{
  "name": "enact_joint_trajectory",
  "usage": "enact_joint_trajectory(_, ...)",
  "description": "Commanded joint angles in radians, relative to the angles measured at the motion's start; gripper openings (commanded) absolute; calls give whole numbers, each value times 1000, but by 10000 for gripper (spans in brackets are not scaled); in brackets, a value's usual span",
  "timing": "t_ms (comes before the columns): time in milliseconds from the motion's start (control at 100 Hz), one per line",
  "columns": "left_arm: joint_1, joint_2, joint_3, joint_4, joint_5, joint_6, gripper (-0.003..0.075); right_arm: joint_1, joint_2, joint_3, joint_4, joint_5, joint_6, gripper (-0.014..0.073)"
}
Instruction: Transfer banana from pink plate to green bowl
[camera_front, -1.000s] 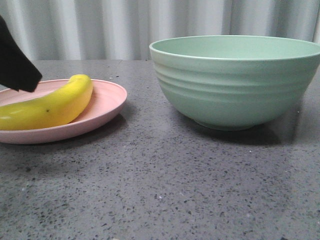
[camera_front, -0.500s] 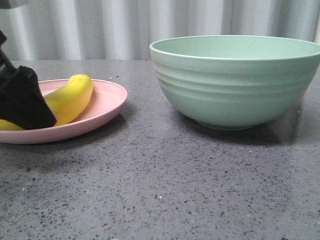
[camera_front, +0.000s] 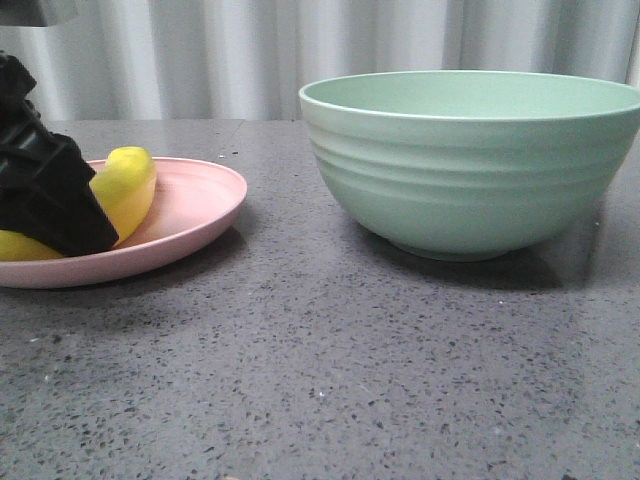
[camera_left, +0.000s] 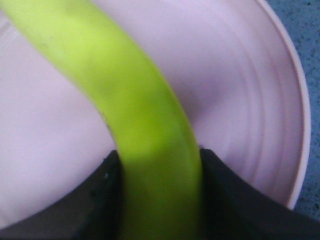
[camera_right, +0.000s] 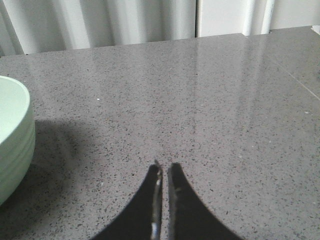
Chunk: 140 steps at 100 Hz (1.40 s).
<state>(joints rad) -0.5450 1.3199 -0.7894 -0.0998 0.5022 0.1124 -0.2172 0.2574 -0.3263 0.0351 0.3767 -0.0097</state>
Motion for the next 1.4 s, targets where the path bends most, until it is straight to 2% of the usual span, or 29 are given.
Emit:
enact_joint_trajectory(0,-7,-24,-31,-3,-52,0,-9,0,19,-27,-1,-53,-4,-64)
enact_joint_trajectory(260,-14,-29,-80,-5,-18,40,-20,25,19,-81,-1,63,-18,-64)
enact_joint_trajectory(440,-95,-68,-158,-6,0,57,-20,88,74,-209,14,239,-34,-43)
enact_joint_trajectory(520,-141,-97,-193,-6,12,57,-20,123,121,-271,49,298,-70,31)
enact_joint_trajectory(700,-236,-152,-242,-24,19,57,-20,218,243,-391,181,322,-75,342)
enact_joint_trajectory(770,-275,-159,-243,-29,19,57,-20,256,298,-426,241,323,-75,390)
enact_joint_trajectory(910,-352,-159,-243,-29,12,57,-20,335,417,-490,359,299,-75,385)
enact_joint_trajectory(1070,-409,-156,-243,-29,-22,57,-20,435,551,-562,435,227,-75,385)
enact_joint_trajectory(1390,-456,-124,-243,-33,-43,57,-20,629,812,-678,490,96,-75,385)
